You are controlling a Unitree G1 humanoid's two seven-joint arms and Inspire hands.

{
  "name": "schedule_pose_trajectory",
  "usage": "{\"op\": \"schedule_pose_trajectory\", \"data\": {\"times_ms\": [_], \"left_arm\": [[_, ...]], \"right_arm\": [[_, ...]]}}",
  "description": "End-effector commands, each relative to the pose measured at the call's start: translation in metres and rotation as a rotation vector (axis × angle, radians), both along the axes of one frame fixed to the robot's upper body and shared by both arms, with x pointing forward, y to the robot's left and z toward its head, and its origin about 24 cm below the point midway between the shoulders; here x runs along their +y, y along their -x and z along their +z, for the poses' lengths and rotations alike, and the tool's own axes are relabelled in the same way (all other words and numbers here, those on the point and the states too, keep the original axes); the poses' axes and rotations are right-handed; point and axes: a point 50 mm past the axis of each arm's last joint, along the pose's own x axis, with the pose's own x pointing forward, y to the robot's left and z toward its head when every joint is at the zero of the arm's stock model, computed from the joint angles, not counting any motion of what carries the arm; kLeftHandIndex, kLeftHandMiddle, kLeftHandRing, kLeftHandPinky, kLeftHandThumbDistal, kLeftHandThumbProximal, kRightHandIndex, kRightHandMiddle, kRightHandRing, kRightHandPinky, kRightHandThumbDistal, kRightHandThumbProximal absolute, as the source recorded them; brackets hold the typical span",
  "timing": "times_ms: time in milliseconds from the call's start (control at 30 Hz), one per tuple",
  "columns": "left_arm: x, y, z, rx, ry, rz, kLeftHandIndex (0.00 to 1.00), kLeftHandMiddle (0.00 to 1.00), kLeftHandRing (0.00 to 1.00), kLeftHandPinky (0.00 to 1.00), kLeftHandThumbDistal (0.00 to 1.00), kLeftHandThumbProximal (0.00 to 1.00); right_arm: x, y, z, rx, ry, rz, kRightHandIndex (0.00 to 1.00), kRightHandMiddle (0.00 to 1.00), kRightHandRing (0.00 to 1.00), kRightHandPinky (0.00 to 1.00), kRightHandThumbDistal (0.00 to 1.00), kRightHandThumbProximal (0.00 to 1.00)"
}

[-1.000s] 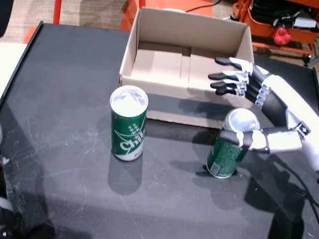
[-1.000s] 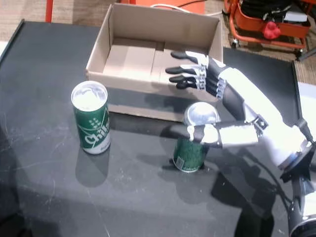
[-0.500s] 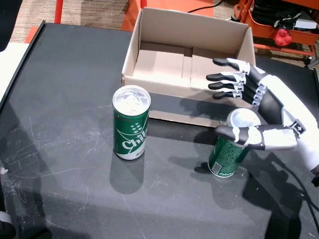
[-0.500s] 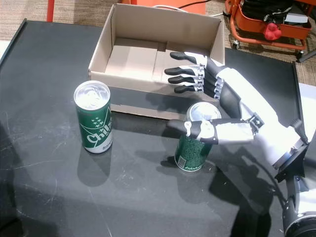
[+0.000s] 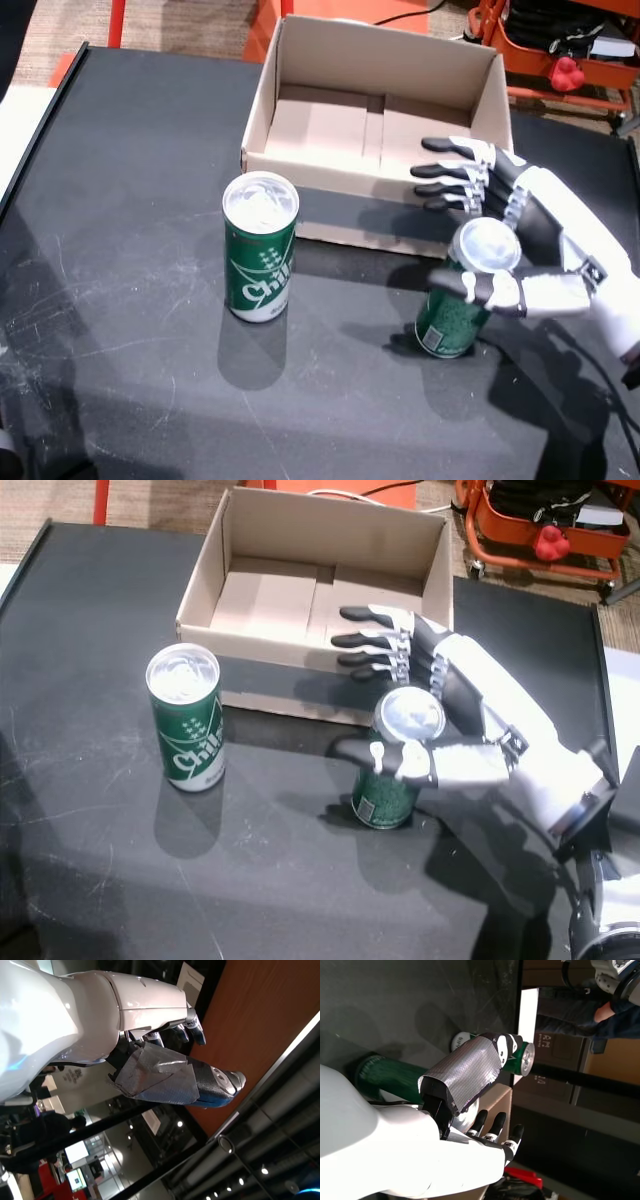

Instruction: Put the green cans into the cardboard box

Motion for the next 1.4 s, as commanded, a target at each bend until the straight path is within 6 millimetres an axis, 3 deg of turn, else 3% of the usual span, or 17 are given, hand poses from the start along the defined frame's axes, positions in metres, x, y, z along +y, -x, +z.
{"op": "schedule_pose_trajectory", "data": {"times_ms": [0, 133, 300, 500, 667, 1000, 1367], "left_arm": [[0.003, 0.0, -0.001, 0.017, -0.002, -0.002, 0.73, 0.7, 0.88, 0.89, 0.61, 0.73], [0.006, -0.002, 0.001, 0.012, 0.004, -0.024, 0.74, 0.69, 0.88, 0.9, 0.63, 0.77], [0.008, -0.001, 0.007, -0.025, -0.009, -0.039, 0.74, 0.68, 0.88, 0.9, 0.58, 0.78], [0.009, 0.001, 0.009, -0.047, -0.011, -0.071, 0.74, 0.67, 0.88, 0.9, 0.64, 0.84], [0.009, 0.002, 0.011, -0.053, -0.016, -0.068, 0.69, 0.68, 0.9, 0.94, 0.74, 0.98], [0.005, 0.004, 0.011, -0.037, -0.021, -0.087, 0.7, 0.66, 0.9, 0.92, 0.71, 0.94], [0.003, 0.007, 0.013, -0.04, -0.019, -0.101, 0.71, 0.66, 0.9, 0.91, 0.69, 0.93]], "right_arm": [[-0.008, 0.005, -0.003, 0.003, 0.01, -0.026, 0.82, 0.81, 0.83, 0.9, 1.0, 0.75], [-0.013, 0.009, -0.005, -0.002, 0.015, -0.058, 0.83, 0.81, 0.83, 0.89, 1.0, 0.76], [-0.015, 0.012, -0.009, 0.004, 0.004, -0.08, 0.82, 0.81, 0.83, 0.89, 1.0, 0.79], [-0.015, 0.016, -0.013, 0.005, -0.015, -0.102, 0.81, 0.8, 0.82, 0.88, 1.0, 0.8], [-0.015, 0.017, -0.016, 0.005, -0.023, -0.109, 0.79, 0.79, 0.81, 0.87, 1.0, 0.8], [-0.007, 0.006, -0.017, 0.064, -0.054, -0.077, 0.77, 0.75, 0.78, 0.85, 1.0, 0.68], [0.004, -0.005, -0.02, 0.124, -0.03, -0.059, 0.76, 0.73, 0.76, 0.87, 1.0, 0.72]]}}
